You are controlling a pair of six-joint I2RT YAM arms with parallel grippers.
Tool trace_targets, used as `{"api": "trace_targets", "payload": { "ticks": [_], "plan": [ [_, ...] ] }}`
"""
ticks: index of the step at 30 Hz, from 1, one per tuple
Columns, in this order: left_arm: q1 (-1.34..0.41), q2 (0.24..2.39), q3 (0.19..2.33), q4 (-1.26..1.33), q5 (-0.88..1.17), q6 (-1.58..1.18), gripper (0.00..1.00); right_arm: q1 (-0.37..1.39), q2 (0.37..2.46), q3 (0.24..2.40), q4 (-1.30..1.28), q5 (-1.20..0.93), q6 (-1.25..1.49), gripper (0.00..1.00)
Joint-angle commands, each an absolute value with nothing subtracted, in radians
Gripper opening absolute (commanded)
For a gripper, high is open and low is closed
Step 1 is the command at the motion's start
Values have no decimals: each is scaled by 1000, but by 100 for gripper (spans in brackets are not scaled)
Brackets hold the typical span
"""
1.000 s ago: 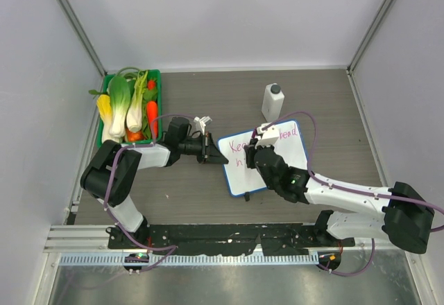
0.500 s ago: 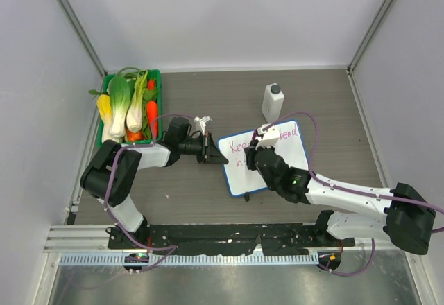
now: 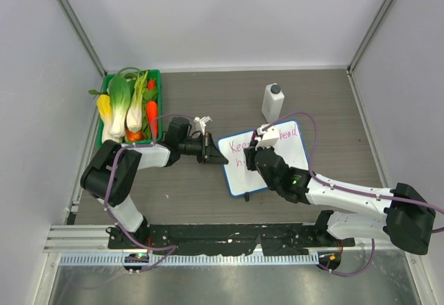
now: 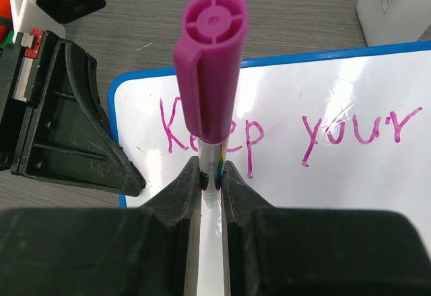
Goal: Write a sentence on the whiteboard
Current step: Write on the whiteboard with the whiteboard.
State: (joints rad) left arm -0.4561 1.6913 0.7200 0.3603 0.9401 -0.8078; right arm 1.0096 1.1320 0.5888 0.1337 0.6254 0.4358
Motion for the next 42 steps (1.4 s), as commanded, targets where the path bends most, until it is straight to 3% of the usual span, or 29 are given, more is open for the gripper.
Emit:
{"api": "trace_targets", "payload": {
  "ticks": [1,16,42],
  "plan": [
    [-463,1723,716,272,916,-834,0,1006,1114,597,110,626,431,2],
    [-463,1724,707,285,914,-839,0,1006,1016,635,129,630,410,1],
    [-463,1721,712,281,917,-838,0,982,1186,640,190,712,430,2]
  ]
}}
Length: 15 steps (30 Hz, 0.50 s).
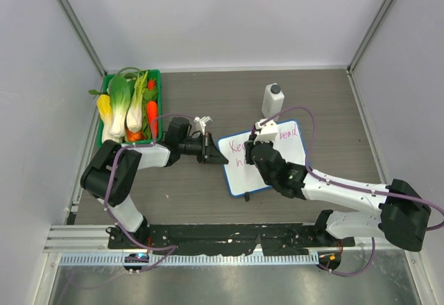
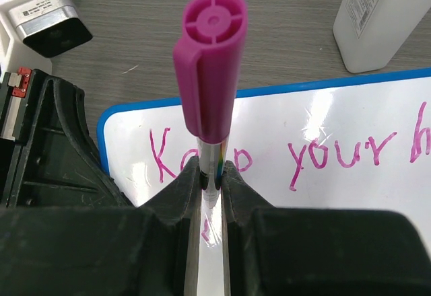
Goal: Write a sentence on the whiteboard
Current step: Write on the whiteboard with the whiteboard.
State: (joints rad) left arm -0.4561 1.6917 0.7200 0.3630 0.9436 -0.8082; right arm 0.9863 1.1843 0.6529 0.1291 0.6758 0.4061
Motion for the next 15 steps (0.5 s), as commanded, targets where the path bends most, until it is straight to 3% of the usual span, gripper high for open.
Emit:
{"api": "trace_targets", "payload": {
  "ticks": [1,15],
  "plan": [
    [-463,1723,712,279,917,-838,0,983,1186,637,190,712,433,1],
    [-462,1727,715,278,919,-836,0,982,1091,629,152,695,425,1]
  ]
}}
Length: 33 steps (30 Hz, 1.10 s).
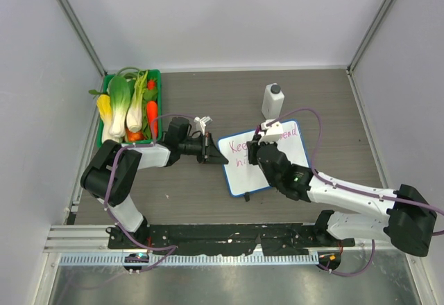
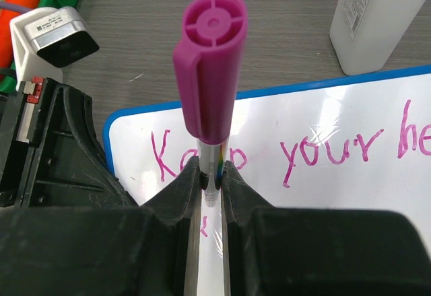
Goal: Write a sentence on the whiteboard
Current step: Write on the whiteboard with the whiteboard.
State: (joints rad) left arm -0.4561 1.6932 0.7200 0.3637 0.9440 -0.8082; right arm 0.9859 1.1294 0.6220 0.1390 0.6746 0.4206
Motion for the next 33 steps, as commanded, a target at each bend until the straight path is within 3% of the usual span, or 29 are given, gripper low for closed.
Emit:
{"api": "trace_targets", "payload": {
  "ticks": [1,33],
  "plan": [
    [-463,1727,715,278,917,-836,0,982,1091,629,146,696,425,1],
    [-463,1730,710,272,917,-831,0,980,1131,589,155,650,416,2]
  ]
}}
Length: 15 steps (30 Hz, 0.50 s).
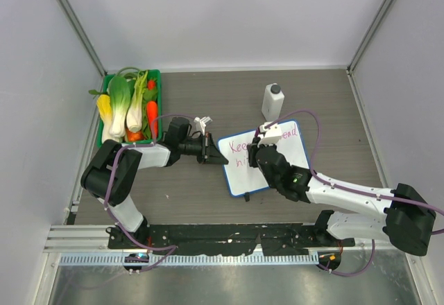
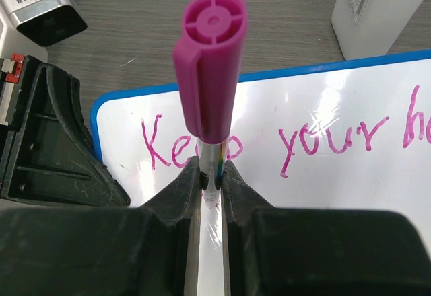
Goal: Write a sentence on the whiteboard
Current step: Write on the whiteboard with the whiteboard.
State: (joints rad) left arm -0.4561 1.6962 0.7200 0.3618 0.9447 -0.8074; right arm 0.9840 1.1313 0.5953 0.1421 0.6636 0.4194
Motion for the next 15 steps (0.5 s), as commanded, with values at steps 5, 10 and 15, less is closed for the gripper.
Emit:
{"api": "trace_targets", "payload": {
  "ticks": [5,10,15],
  "plan": [
    [-463,1732,712,273,916,-831,0,980,1121,578,129,641,428,2],
    [-463,1732,710,276,916,-833,0,980,1101,561,104,640,440,2],
    [-465,1733,710,281,917,-836,0,980,1086,543,89,649,448,2]
  ]
}}
